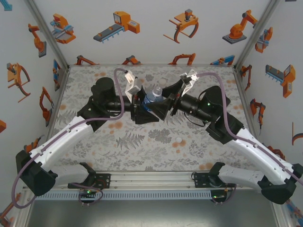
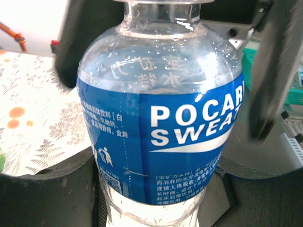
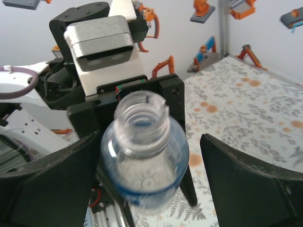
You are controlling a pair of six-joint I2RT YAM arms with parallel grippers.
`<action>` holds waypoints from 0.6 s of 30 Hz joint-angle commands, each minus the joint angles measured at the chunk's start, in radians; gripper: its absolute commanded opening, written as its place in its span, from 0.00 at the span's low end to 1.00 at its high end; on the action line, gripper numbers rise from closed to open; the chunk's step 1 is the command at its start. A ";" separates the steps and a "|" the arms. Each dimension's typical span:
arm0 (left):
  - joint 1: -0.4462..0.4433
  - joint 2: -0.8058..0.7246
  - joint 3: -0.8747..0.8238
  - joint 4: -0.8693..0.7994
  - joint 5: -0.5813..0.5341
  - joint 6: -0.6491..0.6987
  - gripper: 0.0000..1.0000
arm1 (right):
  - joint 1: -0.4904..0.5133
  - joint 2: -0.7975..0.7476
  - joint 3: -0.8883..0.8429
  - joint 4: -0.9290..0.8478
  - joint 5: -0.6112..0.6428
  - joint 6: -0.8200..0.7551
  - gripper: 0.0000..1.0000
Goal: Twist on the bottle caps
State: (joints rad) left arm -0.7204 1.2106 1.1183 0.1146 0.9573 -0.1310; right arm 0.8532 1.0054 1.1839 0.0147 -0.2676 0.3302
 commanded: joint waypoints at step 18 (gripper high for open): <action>0.263 -0.021 0.053 -0.431 0.099 0.334 0.02 | -0.071 -0.080 -0.199 -0.342 0.367 0.041 0.72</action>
State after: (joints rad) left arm -0.4725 1.1835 1.1393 -0.2523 0.9928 0.1131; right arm 0.8032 0.9173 1.0298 -0.2596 0.0479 0.3058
